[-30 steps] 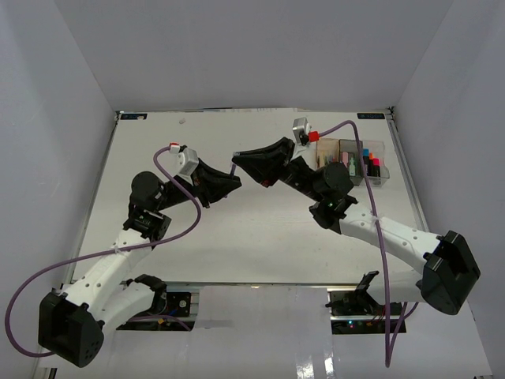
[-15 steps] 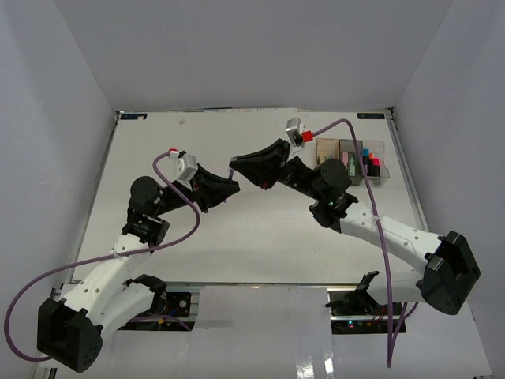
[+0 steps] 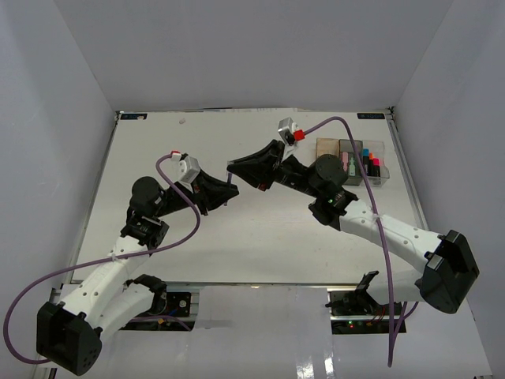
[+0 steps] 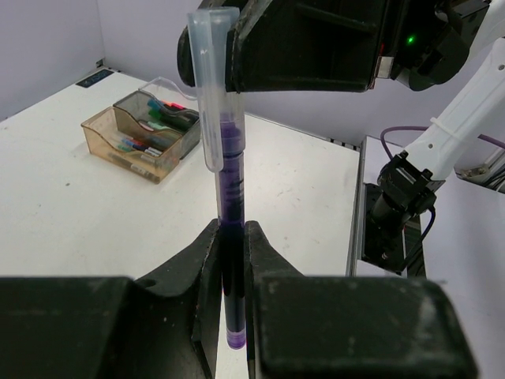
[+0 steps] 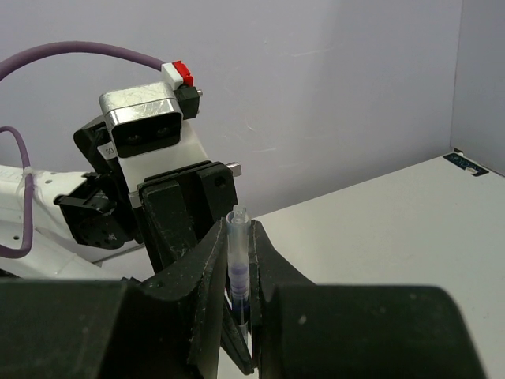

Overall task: Sort the stationery into containers
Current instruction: Close the pen cap on the pen.

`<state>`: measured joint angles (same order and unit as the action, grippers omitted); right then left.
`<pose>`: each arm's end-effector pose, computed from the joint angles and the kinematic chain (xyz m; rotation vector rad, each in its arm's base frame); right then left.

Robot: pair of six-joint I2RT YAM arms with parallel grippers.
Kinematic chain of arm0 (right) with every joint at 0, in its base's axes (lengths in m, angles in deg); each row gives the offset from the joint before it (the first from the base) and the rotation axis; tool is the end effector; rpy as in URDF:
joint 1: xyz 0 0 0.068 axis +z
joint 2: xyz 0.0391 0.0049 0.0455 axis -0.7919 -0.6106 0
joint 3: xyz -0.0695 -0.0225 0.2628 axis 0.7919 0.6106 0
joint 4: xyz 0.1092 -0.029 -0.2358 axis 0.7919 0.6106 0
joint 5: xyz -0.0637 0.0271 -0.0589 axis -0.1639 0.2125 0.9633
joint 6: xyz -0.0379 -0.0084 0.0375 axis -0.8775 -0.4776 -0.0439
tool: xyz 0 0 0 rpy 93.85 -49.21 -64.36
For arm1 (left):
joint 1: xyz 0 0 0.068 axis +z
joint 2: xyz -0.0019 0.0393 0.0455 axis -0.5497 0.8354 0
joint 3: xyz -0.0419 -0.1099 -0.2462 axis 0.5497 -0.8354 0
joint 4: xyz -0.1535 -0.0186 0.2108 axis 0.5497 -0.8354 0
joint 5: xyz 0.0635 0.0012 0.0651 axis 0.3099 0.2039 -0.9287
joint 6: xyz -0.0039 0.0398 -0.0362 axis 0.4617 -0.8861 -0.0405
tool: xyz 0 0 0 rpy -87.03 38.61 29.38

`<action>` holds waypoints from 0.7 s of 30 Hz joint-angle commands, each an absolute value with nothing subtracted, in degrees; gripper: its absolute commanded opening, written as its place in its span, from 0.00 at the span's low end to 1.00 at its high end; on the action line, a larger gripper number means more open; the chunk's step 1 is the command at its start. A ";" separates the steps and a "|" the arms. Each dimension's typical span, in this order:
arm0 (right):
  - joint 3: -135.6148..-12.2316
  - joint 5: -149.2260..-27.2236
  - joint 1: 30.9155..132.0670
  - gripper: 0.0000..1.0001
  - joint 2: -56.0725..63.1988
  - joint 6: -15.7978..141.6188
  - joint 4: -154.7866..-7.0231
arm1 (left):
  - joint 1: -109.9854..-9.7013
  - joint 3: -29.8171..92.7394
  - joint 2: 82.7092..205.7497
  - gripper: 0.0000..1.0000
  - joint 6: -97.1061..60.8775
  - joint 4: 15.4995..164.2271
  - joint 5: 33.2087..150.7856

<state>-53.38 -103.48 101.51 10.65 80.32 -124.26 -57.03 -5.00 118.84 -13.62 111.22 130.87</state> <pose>0.1832 0.2331 0.3877 -0.6457 1.1303 1.3422 0.1723 -0.1040 0.3291 0.8060 1.3456 -1.1302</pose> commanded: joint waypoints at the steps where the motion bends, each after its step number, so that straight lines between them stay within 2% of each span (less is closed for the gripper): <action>1: -51.38 -109.67 102.46 0.08 7.83 79.12 -110.34 | -56.55 -3.18 115.67 0.00 -14.58 119.31 127.68; 21: -46.63 -112.14 103.87 0.08 5.54 78.16 -102.51 | -54.97 -3.09 114.61 0.00 -13.96 121.60 125.48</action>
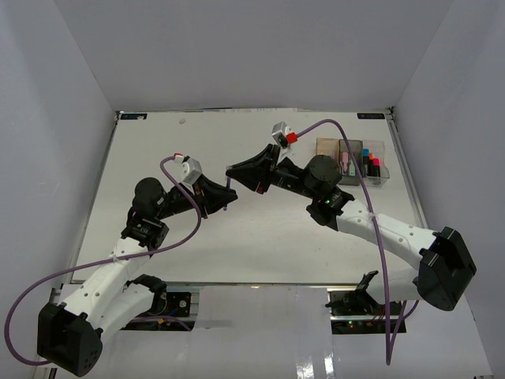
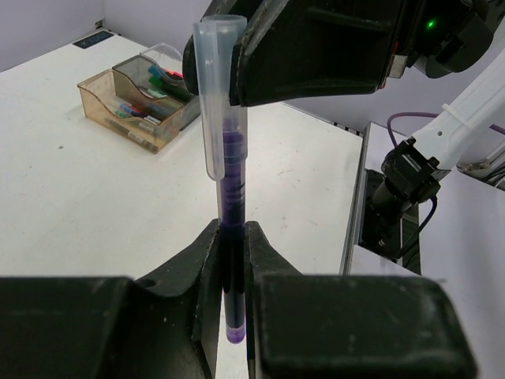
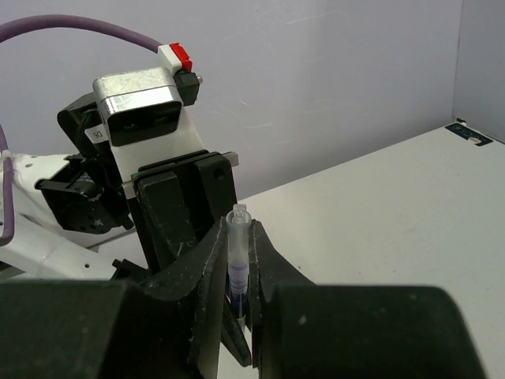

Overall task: Sort the stationery into containers
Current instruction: Close the pen cap on the pen.

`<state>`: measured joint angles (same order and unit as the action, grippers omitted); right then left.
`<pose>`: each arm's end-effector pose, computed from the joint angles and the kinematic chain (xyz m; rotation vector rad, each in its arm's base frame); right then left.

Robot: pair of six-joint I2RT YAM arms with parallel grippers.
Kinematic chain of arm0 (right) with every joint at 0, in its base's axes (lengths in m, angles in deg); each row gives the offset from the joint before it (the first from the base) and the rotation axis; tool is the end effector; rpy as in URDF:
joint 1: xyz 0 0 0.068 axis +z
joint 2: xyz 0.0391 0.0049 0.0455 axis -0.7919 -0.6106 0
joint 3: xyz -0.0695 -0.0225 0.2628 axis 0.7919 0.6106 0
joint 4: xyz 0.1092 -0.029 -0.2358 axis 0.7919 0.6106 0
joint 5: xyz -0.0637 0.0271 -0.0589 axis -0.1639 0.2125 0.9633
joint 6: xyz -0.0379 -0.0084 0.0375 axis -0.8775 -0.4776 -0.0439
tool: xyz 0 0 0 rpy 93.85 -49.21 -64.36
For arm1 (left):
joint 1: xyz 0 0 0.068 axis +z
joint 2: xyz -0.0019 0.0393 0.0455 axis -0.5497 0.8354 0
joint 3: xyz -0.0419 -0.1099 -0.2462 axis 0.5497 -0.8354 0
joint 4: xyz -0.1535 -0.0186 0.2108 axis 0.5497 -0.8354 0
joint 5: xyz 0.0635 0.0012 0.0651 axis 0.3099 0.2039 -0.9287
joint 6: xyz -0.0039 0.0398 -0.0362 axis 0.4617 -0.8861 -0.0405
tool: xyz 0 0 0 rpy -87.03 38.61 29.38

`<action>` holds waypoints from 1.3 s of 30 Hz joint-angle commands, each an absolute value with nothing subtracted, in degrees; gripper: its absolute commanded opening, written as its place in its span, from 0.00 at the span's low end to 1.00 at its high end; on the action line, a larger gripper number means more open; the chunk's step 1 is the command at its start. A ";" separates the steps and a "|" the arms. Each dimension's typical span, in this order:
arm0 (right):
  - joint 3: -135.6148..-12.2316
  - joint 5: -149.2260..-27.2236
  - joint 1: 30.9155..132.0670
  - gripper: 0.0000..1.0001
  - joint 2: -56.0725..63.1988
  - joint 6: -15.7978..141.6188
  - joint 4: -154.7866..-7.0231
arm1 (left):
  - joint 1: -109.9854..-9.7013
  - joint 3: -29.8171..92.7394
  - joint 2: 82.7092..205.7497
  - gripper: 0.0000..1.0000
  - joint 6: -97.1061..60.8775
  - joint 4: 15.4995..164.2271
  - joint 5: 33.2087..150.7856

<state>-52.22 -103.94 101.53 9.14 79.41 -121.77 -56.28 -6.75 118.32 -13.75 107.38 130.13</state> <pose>0.1886 0.2399 0.3689 -0.6754 1.2185 1.3264 0.1732 -0.1012 0.3135 0.7730 1.4413 -1.1315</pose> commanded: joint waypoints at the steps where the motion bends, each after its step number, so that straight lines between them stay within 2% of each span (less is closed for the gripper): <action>1: -46.37 -112.14 104.04 0.08 5.54 78.16 -102.16 | -54.88 -3.00 114.70 0.00 -14.05 121.60 125.40; 24: -46.71 -108.98 104.84 0.08 5.37 78.16 -103.38 | -54.79 -1.95 117.16 0.00 -13.61 120.20 127.32; 29: -51.28 -106.69 104.84 0.08 5.19 76.23 -104.18 | -54.88 -2.56 117.43 0.12 -13.00 115.98 129.88; 34: -54.27 -105.28 104.83 0.08 5.63 74.82 -104.35 | -54.88 -3.26 116.72 0.19 -12.73 112.46 129.79; 39: -54.80 -103.96 104.75 0.08 6.33 73.94 -104.26 | -54.88 -3.79 116.99 0.33 -11.77 109.91 131.37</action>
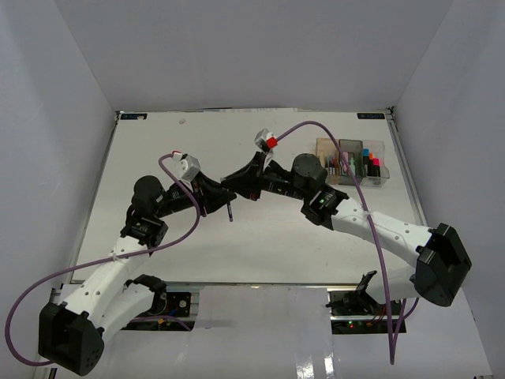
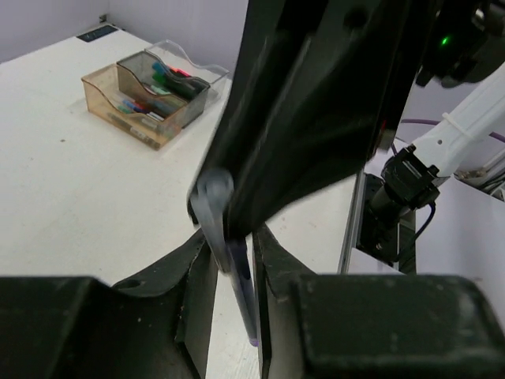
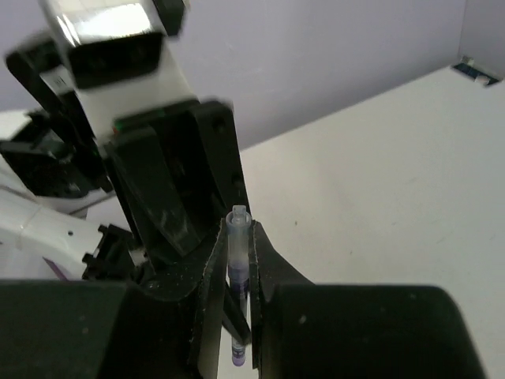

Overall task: Sort the stationery into containers
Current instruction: Close the pen cap on the pen, then place the pen in the storage box.

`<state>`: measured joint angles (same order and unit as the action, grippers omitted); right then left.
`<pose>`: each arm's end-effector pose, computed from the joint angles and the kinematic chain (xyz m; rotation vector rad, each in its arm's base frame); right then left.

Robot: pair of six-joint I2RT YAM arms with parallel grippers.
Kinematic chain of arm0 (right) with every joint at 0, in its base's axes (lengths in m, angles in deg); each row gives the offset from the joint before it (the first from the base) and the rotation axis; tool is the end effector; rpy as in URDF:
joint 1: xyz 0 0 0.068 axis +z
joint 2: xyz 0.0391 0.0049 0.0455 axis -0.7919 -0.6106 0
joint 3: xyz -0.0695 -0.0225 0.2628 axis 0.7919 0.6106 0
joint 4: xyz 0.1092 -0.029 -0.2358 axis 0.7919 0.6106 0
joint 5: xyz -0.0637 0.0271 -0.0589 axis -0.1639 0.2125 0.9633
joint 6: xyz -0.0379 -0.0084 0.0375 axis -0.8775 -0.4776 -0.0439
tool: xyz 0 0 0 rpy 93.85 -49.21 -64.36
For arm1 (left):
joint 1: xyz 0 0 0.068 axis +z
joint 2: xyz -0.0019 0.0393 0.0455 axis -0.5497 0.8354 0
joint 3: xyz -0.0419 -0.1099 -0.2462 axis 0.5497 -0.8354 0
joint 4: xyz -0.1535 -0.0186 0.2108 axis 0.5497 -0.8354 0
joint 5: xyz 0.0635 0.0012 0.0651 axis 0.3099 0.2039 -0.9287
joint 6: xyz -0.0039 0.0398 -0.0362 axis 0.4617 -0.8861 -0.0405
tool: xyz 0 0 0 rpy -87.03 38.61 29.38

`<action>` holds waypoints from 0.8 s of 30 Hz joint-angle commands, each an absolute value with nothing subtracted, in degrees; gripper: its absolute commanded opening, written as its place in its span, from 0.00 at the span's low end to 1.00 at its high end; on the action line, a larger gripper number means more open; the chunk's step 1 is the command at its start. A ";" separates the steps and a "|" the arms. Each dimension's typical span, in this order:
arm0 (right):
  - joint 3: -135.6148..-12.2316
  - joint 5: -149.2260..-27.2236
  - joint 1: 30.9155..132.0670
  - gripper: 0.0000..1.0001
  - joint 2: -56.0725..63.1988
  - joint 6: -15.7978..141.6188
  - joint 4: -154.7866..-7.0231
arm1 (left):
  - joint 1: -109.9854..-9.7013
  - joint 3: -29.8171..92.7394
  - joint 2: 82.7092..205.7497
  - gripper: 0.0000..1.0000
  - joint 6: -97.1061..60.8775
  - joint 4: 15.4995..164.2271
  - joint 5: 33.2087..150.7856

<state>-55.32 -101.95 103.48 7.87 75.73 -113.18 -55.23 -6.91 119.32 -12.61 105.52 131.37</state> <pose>0.1878 0.2536 0.3663 -0.7240 1.3148 1.2687 0.1776 -0.0996 0.3062 0.7542 1.5054 -1.1610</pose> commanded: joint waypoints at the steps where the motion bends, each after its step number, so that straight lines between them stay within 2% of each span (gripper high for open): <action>1: -54.80 -103.61 104.66 0.08 6.42 73.76 -104.26 | -54.88 -3.88 117.07 0.34 -11.59 109.12 131.72; 5: -54.54 -103.00 104.48 0.08 6.51 73.50 -104.18 | -54.88 -4.15 117.69 0.45 -11.15 107.36 133.65; 8: -54.45 -101.94 104.13 0.08 6.68 72.88 -104.18 | -54.88 -4.76 117.87 0.57 -10.62 106.57 135.06; 9: -54.36 -101.42 104.04 0.08 6.77 72.53 -104.26 | -54.88 -4.93 117.95 0.64 -10.53 106.13 135.93; 12: -54.62 -99.84 103.08 0.08 6.95 71.48 -103.56 | -54.88 -5.81 117.87 0.74 -10.36 105.17 136.73; 15: -55.15 -95.81 101.67 0.08 7.12 69.46 -101.90 | -54.88 -5.73 118.48 0.87 -11.32 102.10 136.73; 16: -55.24 -94.74 100.80 0.08 7.21 67.98 -101.37 | -54.88 -5.73 118.57 0.97 -11.59 101.30 136.47; 21: -57.87 -84.39 96.32 0.08 6.86 62.87 -92.50 | -54.88 -4.32 119.36 0.98 -13.26 94.98 130.87; 24: -59.81 -77.81 90.88 0.08 6.07 61.55 -86.98 | -54.79 -2.40 119.80 0.98 -13.87 88.22 116.29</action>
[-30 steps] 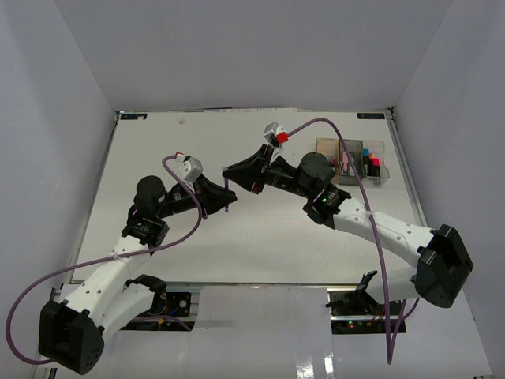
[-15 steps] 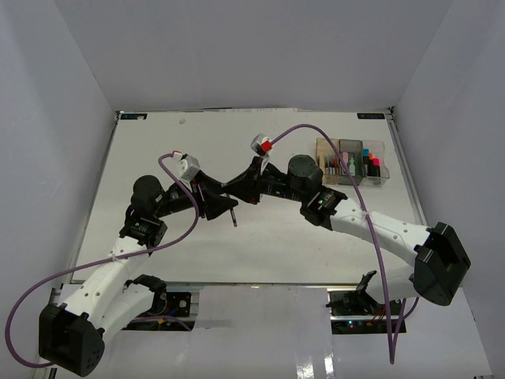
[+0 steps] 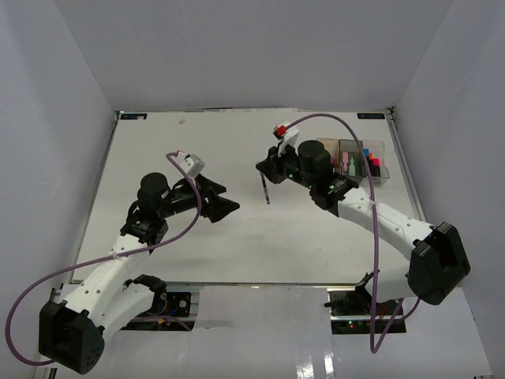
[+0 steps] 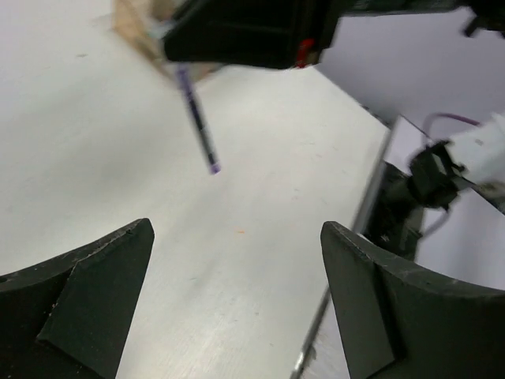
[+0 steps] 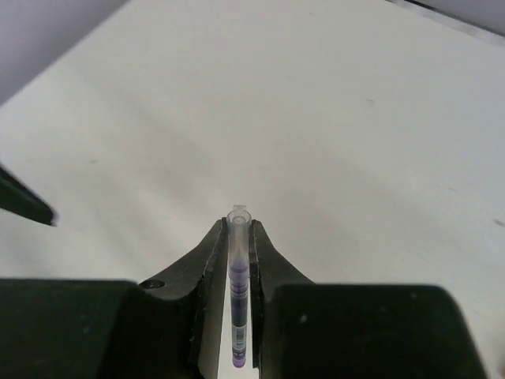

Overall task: Sort the stationery into containers
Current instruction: Place the pen in the storage box.

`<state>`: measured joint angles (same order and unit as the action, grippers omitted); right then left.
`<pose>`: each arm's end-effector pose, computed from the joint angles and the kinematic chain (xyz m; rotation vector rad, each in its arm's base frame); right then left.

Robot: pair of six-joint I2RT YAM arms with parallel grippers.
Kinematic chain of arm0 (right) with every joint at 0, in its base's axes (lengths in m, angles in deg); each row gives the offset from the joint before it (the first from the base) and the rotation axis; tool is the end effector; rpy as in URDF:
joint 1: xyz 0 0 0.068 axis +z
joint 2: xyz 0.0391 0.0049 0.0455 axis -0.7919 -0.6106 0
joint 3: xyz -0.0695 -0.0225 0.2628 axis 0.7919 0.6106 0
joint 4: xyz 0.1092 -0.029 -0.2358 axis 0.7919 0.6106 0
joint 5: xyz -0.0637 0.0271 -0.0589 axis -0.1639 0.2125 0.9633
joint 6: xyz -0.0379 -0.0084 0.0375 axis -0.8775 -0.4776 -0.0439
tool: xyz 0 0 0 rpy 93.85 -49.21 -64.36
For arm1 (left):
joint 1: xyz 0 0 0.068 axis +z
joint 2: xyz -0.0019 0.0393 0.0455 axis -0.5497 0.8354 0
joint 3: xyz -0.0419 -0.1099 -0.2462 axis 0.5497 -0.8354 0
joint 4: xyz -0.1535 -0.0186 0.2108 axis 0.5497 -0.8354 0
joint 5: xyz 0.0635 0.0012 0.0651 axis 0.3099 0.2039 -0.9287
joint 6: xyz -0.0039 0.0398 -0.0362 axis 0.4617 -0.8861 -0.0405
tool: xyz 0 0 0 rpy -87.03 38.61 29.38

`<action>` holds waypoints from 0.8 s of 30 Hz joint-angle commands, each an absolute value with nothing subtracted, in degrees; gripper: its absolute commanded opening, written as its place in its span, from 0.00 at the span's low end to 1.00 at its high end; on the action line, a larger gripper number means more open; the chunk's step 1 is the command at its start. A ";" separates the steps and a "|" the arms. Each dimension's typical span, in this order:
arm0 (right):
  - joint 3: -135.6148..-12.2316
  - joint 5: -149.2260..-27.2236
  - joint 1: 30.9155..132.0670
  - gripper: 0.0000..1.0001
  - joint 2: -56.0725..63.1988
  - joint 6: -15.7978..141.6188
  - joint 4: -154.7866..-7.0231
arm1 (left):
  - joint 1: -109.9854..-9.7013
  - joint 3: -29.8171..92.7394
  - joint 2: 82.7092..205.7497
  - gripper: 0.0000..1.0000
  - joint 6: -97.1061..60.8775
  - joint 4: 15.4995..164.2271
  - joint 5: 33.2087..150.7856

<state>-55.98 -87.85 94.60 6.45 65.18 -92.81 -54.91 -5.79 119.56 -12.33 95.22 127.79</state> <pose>0.2371 0.2214 0.3247 -0.6033 1.6878 0.7621 0.1802 -0.0978 0.2944 0.6613 1.6908 -1.1472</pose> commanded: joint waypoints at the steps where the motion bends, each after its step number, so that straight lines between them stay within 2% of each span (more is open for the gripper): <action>1: -60.60 -76.81 87.38 0.08 5.72 61.46 -85.82 | -54.79 -1.78 120.23 0.98 -14.05 85.76 108.77; 5: -65.07 -69.62 78.92 0.08 2.91 61.11 -78.44 | -54.35 -0.81 120.68 0.98 -13.09 79.95 97.39; 8: -69.72 -68.72 73.21 0.08 -1.04 61.19 -74.12 | -53.83 -0.46 120.68 0.98 -12.82 78.45 93.94; 15: -78.43 -68.01 64.68 0.08 -10.53 60.40 -72.54 | -53.21 -0.10 120.85 0.98 -13.08 76.95 90.42; 24: -87.05 -71.17 61.68 0.08 -23.79 60.40 -69.90 | -52.50 -0.01 121.03 0.98 -12.73 77.04 90.94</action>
<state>-82.95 -69.84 61.75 -21.15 61.37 -70.87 -53.03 -2.27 121.36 -12.83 77.43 91.94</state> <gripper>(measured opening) 0.173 0.978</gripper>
